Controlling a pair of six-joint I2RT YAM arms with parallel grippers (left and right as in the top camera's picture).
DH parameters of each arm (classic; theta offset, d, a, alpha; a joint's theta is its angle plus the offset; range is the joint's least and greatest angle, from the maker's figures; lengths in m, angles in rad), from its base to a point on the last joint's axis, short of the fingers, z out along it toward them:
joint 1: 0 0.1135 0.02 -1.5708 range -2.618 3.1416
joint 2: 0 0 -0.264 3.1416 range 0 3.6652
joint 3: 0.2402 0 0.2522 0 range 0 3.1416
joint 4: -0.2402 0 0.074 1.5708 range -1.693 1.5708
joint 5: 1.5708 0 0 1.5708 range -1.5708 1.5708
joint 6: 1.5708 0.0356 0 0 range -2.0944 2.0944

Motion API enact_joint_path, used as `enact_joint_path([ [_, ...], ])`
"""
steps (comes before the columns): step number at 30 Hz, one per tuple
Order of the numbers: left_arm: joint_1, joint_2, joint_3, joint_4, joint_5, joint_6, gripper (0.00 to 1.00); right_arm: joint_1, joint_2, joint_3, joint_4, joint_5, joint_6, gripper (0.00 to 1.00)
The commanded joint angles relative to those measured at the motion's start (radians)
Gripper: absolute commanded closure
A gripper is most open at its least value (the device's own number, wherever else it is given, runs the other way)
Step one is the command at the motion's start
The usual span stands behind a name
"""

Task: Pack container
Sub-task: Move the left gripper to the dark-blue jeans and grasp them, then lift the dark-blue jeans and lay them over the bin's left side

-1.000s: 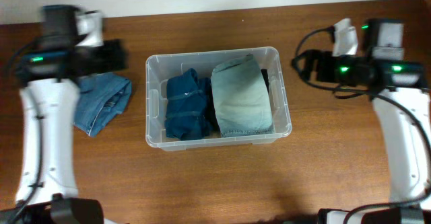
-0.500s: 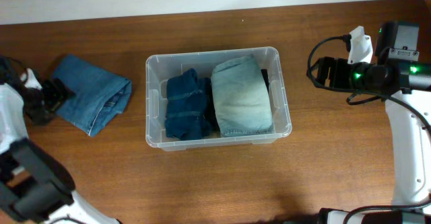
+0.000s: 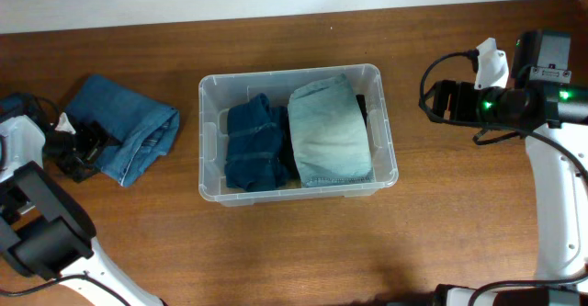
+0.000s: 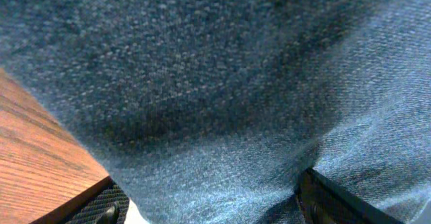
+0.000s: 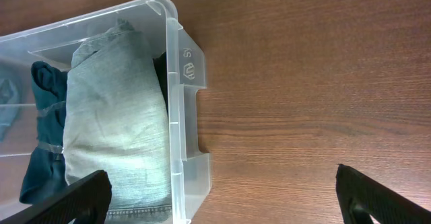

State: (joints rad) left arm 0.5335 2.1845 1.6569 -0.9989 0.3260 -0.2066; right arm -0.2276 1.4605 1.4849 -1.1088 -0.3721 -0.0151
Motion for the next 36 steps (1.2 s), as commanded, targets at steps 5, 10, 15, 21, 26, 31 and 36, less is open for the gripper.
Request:
enact_joint_path([
  [5, -0.002, 0.125, -0.005, 0.023, -0.053, -0.032, 0.19, -0.002, 0.000, 0.006, -0.003, 0.015, -0.012, 0.01],
  [10, -0.002, 0.157, -0.005, 0.019, 0.036, -0.032, 0.28, -0.002, 0.000, 0.006, -0.005, 0.015, -0.012, 0.02],
  [15, -0.002, 0.143, -0.005, 0.018, 0.106, 0.002, 0.76, -0.002, 0.000, 0.006, -0.011, 0.015, -0.012, 0.02],
  [21, -0.002, 0.081, -0.003, 0.018, 0.140, 0.058, 0.99, -0.002, 0.000, 0.006, -0.011, 0.015, -0.012, 0.02],
  [26, -0.002, -0.063, -0.003, 0.015, 0.245, 0.108, 0.99, -0.002, 0.000, 0.006, -0.011, 0.015, -0.012, 0.02],
  [31, -0.004, -0.298, -0.001, 0.026, 0.348, 0.133, 1.00, -0.002, 0.000, 0.006, -0.014, 0.015, -0.012, 0.02],
  [36, -0.061, -0.519, -0.001, 0.040, 0.430, 0.133, 0.99, -0.002, 0.000, 0.006, -0.014, 0.015, -0.012, 0.01],
])
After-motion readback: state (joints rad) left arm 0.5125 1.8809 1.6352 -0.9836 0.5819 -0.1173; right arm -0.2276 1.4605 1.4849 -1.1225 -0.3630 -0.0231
